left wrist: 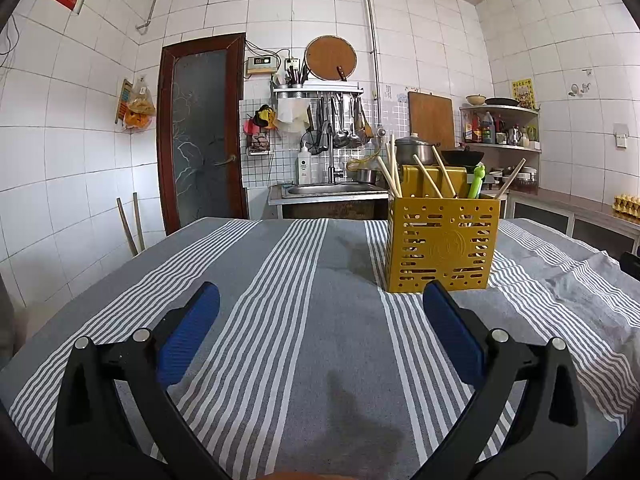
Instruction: Organize utensils
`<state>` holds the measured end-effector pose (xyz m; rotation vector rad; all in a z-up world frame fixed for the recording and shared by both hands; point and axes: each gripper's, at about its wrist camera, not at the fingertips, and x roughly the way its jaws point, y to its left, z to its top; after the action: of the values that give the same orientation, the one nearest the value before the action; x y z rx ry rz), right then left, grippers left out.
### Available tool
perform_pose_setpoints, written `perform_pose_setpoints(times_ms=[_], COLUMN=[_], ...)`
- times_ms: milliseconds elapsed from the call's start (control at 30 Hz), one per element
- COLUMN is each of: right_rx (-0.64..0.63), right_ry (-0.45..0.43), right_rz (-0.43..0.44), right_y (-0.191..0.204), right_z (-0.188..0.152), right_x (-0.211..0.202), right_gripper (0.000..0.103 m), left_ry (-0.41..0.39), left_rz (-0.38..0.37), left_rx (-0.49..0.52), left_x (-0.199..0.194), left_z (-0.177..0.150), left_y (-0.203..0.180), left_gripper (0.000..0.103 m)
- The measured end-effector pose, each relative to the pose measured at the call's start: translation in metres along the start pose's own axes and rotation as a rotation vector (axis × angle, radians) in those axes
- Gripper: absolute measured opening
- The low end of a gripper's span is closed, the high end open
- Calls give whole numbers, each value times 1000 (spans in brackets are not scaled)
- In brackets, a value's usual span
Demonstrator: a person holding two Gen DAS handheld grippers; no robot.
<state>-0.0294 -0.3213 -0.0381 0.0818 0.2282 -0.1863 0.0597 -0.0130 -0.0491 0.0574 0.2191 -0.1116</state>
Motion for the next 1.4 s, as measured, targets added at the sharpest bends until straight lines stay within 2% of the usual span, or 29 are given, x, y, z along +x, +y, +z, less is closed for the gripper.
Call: perform_pose_setpoints(times_ms=[1033, 1400], right_rx=[0, 1], right_ry=[0, -6], right_rz=[0, 27], right_y=[1, 4], right_z=[-1, 0], right_x=[0, -4], right_gripper=[82, 82], left_ry=[1, 4], left_rz=[7, 19], left_rx=[-2, -4], left_x=[0, -2], left_z=[1, 1], left_y=[1, 1], left_gripper=[98, 98])
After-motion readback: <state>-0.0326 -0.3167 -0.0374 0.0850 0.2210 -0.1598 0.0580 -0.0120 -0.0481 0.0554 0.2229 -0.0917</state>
